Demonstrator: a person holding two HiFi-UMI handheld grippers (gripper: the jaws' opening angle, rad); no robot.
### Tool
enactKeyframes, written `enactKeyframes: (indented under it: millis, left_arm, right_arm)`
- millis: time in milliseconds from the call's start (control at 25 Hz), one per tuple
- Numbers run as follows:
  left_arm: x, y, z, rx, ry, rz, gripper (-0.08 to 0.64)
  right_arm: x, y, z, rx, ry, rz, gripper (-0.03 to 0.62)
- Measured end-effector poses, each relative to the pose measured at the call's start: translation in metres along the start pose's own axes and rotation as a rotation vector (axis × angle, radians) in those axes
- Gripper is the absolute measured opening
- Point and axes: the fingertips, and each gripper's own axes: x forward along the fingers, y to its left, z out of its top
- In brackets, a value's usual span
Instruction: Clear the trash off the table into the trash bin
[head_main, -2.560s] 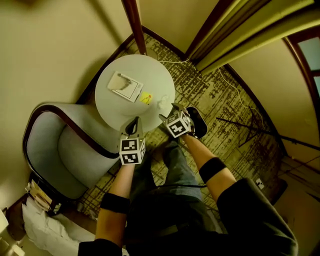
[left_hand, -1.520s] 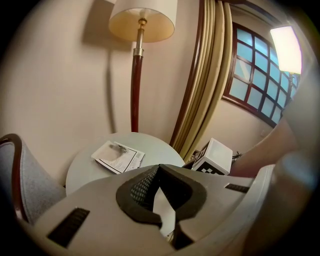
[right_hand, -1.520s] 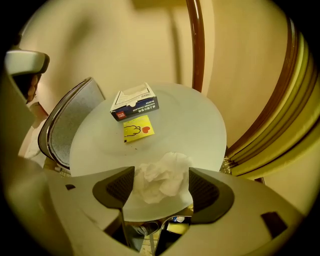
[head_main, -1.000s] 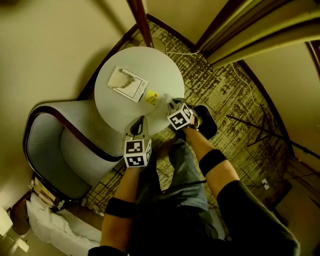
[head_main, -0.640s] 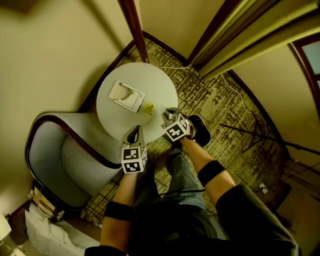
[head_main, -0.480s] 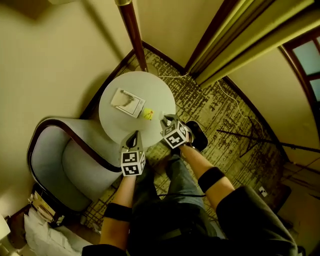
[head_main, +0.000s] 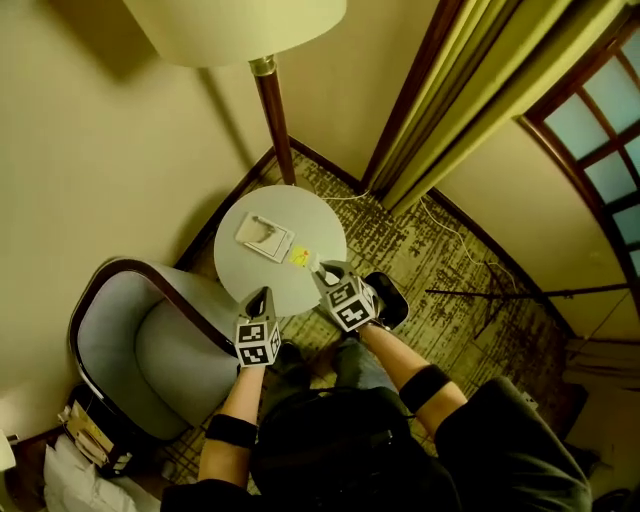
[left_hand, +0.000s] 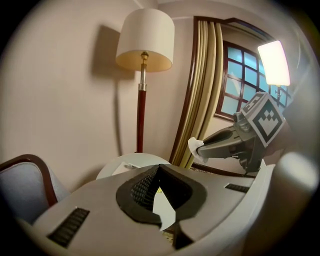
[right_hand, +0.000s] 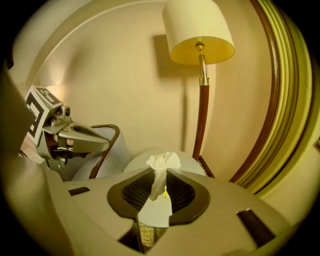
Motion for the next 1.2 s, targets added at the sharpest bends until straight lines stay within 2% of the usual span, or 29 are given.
enactKeyframes:
  millis: [200, 400, 560, 920, 1080, 1200]
  left_arm:
    - [-0.006, 0.0, 0.006, 0.052, -0.006, -0.023, 0.0]
    - [0.012, -0.033, 0.018, 0.134, 0.003, -0.133, 0.0]
    - [0.03, -0.082, 0.024, 0.218, 0.023, -0.253, 0.0]
    - [0.044, -0.242, 0.008, 0.428, 0.063, -0.576, 0.0]
    - [0.039, -0.294, -0.006, 0.498, 0.097, -0.69, 0.0]
    - [0.04, -0.316, -0.02, 0.538, 0.117, -0.734, 0.0]
  right_arm:
    - [-0.022, 0.007, 0.013, 0.031, -0.05, -0.035, 0.094]
    - [-0.046, -0.015, -0.004, 0.116, -0.065, -0.128, 0.094]
    - [-0.081, -0.042, -0.042, 0.212, -0.056, -0.238, 0.094]
    - [-0.201, -0.083, -0.157, 0.468, -0.046, -0.533, 0.094]
    - [-0.23, -0.087, -0.189, 0.536, -0.058, -0.622, 0.094]
    - [-0.234, -0.085, -0.215, 0.598, -0.052, -0.641, 0.094]
